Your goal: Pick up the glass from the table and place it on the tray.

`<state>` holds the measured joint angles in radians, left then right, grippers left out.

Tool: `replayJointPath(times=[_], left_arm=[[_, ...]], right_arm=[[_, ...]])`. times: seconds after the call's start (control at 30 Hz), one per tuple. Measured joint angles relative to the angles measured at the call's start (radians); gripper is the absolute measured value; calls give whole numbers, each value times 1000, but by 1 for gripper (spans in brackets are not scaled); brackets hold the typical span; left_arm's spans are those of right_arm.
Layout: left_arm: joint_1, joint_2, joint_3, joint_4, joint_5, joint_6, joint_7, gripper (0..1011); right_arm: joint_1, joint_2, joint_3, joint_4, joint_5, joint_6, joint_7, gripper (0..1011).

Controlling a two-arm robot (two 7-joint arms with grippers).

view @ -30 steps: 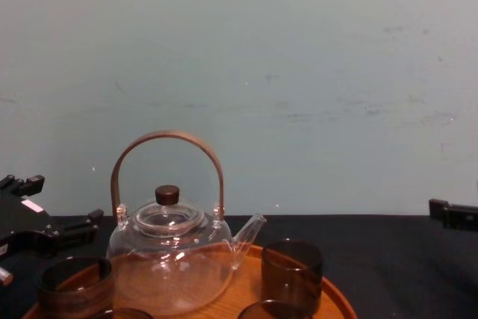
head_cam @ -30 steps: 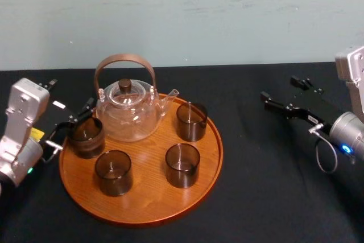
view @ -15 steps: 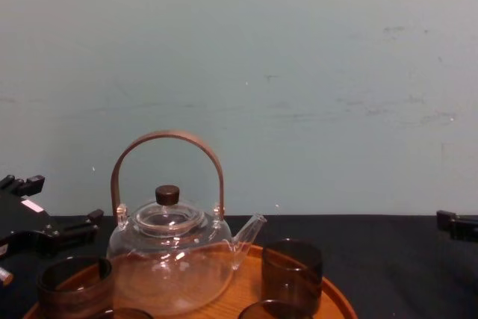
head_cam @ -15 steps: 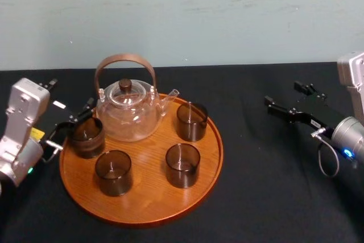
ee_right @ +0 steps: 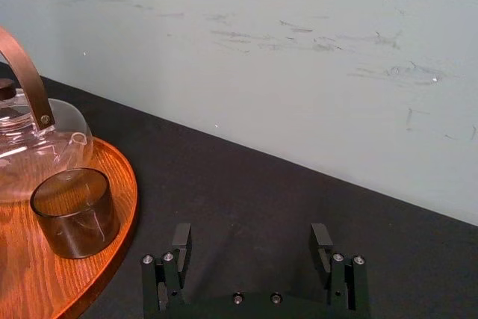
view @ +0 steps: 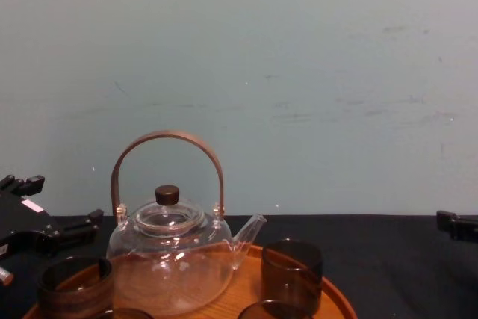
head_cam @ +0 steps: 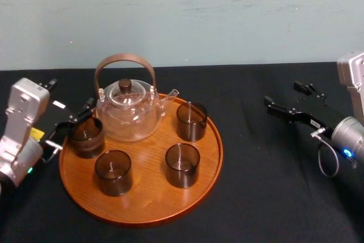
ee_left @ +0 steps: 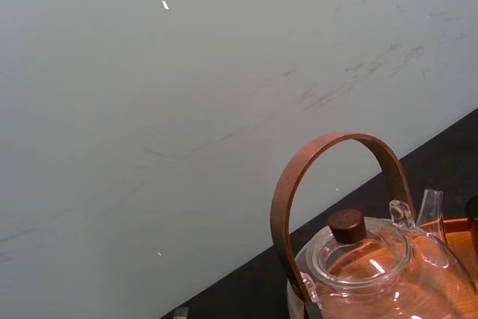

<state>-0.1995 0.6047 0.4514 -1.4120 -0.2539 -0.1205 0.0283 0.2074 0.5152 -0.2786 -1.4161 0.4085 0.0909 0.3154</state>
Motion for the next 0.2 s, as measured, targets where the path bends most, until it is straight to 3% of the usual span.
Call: replayJointPath(times=[0.2], left_arm=[[0, 0, 0, 0, 0, 0, 0, 1001]], right_arm=[[1, 0, -1, -1, 1, 0, 0, 1002]])
